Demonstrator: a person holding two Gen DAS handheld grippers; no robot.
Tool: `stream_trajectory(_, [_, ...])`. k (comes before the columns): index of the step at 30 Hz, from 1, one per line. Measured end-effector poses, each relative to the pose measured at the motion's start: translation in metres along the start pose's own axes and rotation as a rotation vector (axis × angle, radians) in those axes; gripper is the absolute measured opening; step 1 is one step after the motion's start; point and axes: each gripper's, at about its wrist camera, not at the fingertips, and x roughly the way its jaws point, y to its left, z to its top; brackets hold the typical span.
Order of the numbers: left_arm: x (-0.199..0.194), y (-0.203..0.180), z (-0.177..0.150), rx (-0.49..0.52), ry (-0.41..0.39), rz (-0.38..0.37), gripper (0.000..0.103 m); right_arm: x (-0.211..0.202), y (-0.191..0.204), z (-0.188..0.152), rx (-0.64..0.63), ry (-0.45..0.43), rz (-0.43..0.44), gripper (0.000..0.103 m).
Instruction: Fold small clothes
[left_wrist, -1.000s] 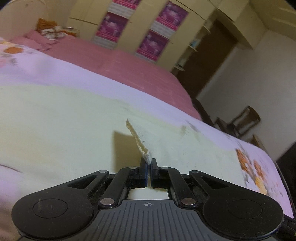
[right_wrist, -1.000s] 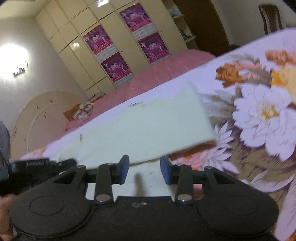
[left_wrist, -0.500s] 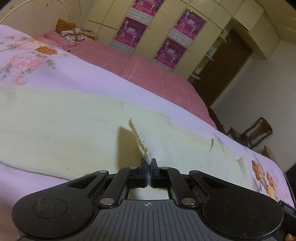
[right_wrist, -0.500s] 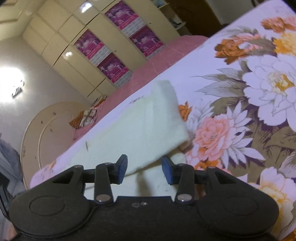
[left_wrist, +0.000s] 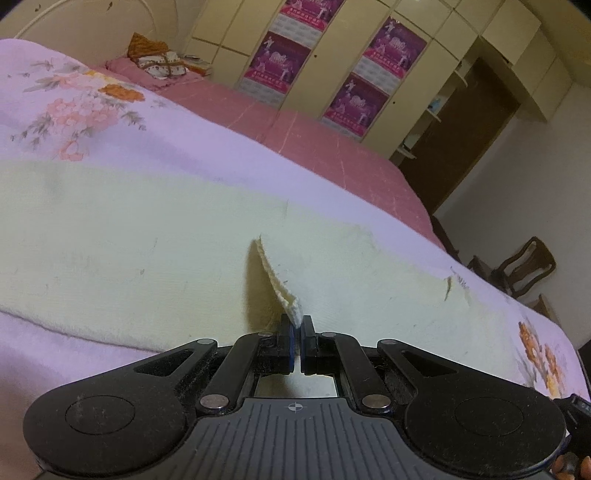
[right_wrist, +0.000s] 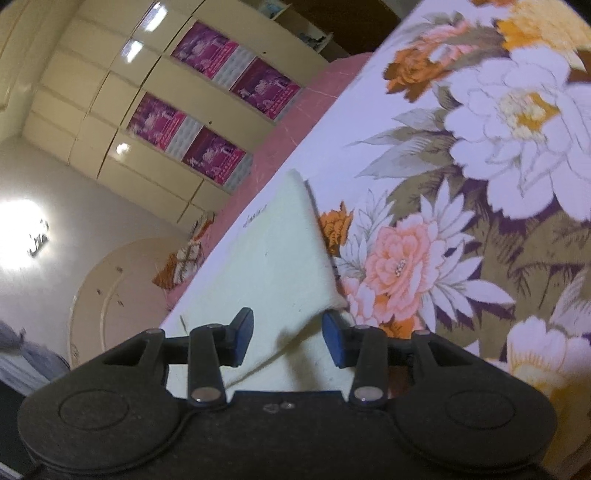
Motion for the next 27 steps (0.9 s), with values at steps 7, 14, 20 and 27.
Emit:
stream_trajectory(7, [0.003,-0.001,-0.004,-0.004,0.006,0.011,0.003,0.002,-0.003,-0.002,-0.050,-0.003,-0.058,0.004])
stream_trajectory(14, [0.000,-0.006,-0.004,0.007,0.023,0.036,0.003,0.003,0.001,-0.002,-0.098,-0.009,-0.093,0.003])
stream_trajectory(20, [-0.037,-0.010,-0.006,0.139,-0.046,0.144,0.003,-0.016,0.029,-0.002,-0.334,0.008,-0.178,0.025])
stream_trajectory(27, [0.004,-0.067,-0.009,0.322,-0.057,0.095,0.080,0.007,0.066,0.003,-0.628,-0.023,-0.171,0.013])
